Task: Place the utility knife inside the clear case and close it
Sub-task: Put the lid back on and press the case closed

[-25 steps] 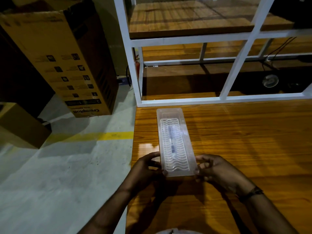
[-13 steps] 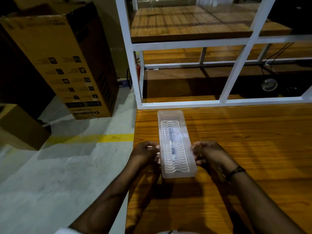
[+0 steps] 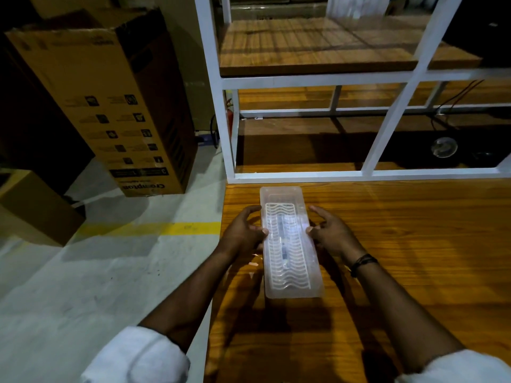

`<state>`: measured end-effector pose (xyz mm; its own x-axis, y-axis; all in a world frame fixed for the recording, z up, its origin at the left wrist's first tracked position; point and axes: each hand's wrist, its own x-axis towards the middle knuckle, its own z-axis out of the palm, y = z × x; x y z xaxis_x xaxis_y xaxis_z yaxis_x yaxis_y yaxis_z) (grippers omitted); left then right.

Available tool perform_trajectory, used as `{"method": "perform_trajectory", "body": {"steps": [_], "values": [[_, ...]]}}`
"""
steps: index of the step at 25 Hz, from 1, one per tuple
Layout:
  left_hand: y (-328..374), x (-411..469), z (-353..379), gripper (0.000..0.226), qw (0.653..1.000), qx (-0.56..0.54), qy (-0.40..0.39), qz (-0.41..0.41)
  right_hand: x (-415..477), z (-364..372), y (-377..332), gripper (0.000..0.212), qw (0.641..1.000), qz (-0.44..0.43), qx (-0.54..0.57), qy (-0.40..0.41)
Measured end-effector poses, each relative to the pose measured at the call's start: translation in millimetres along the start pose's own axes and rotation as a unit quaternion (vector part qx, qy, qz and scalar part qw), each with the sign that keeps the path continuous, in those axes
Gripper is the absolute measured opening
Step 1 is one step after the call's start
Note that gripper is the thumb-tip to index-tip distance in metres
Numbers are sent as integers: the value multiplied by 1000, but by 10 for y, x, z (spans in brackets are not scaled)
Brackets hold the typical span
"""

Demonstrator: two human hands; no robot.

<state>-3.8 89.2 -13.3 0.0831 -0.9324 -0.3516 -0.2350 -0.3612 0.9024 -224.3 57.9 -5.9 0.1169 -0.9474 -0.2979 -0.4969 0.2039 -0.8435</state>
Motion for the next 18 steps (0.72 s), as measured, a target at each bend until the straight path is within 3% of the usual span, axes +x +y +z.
{"method": "perform_trajectory", "body": {"steps": [3, 6, 10, 13, 18], "values": [[110, 130, -85, 92, 994, 93, -48, -20, 70, -46, -175, 79, 990, -20, -130, -46], [274, 256, -155, 104, 972, 205, -104, -44, 199, -113, -340, 96, 973, 33, -200, -108], [449, 486, -163, 112, 909, 393, -127, -46, 323, -190, -550, 101, 929, 39, -332, -158], [480, 627, -175, 121, 829, 545, -120, -40, 401, -242, -676, 107, 896, 45, -401, -184], [563, 891, -174, 125, 792, 597, -123, -29, 591, -269, -842, 127, 866, 78, -440, -223]]}}
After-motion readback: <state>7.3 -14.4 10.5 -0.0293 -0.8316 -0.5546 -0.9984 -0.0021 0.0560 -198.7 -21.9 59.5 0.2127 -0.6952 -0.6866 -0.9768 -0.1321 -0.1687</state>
